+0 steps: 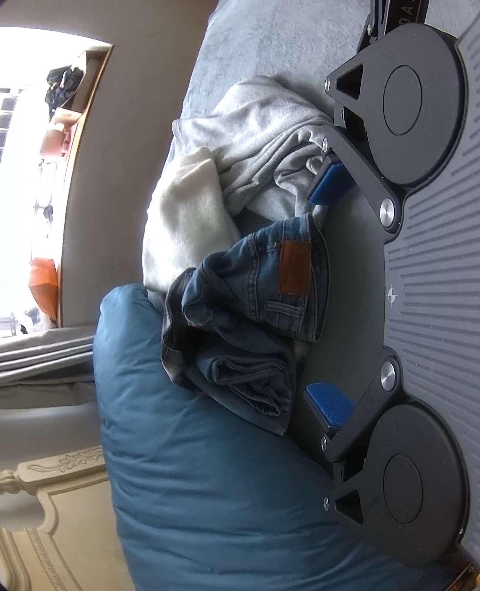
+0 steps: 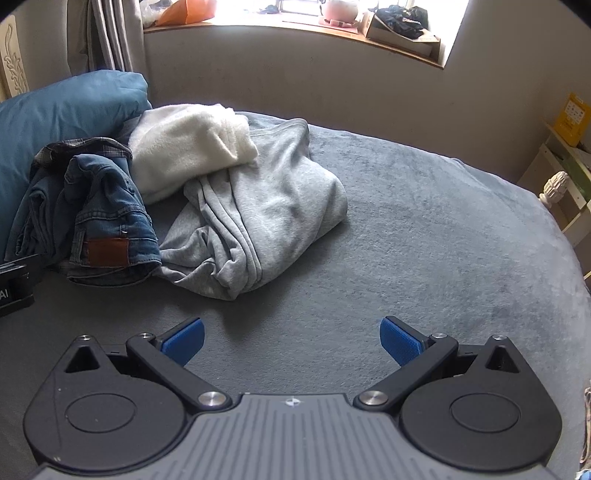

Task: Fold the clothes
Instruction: 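Move both grippers toward the grey hoodie on the clothes pile, then grasp the grey hoodie with the left gripper while the right gripper grasps it too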

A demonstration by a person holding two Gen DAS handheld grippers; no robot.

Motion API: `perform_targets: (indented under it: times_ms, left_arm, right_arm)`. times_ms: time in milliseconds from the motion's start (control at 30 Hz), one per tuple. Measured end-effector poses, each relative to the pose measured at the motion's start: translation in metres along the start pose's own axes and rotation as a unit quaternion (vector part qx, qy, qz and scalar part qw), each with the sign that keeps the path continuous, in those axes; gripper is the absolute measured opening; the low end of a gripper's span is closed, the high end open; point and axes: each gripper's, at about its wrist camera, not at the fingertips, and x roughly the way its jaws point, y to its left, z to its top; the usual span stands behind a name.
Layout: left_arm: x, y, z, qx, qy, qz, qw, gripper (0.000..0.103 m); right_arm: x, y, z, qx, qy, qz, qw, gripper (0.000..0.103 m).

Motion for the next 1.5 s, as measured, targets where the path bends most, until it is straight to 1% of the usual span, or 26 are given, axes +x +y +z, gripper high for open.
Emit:
perform_targets:
  times_ms: [333,733,1000,1100,1200,1300,1400,1500]
  left_arm:
    - [0.017,-0.029,0.0,0.027,-0.018,0.003,0.9995,0.103]
    - [0.033,-0.053,-0.008,0.04,-0.009,0.004,0.9992,0.103]
    - [0.037,-0.062,-0.013,0.047,-0.005,0.003,0.9989,0.103]
    - [0.043,-0.067,-0.02,0.061,-0.007,-0.01,0.998,0.103]
    - [0.052,-0.072,-0.029,0.079,-0.011,-0.034,0.9962,0.103]
    - [0.062,-0.078,-0.039,0.101,-0.022,-0.061,0.9927,0.103]
    - [0.073,-0.089,-0.048,0.133,-0.04,-0.092,0.9861,0.103]
    - [0.087,-0.108,-0.056,0.174,-0.064,-0.108,0.9767,0.103]
  right_arm:
    - [0.001,-0.007,0.0,-0.009,-0.007,0.005,1.0,0.103]
    - [0.023,-0.016,-0.002,-0.015,-0.01,0.005,1.0,0.103]
    - [0.027,-0.026,-0.001,-0.009,-0.011,0.009,1.0,0.103]
    - [0.029,-0.038,-0.004,0.015,-0.014,0.025,0.999,0.103]
    - [0.036,-0.055,-0.006,0.046,-0.026,0.056,0.997,0.103]
    - [0.048,-0.064,-0.007,0.046,-0.024,0.073,0.996,0.103]
    - [0.06,-0.065,-0.002,0.042,-0.033,0.103,0.993,0.103]
    - [0.078,-0.061,0.008,0.036,-0.047,0.144,0.988,0.102]
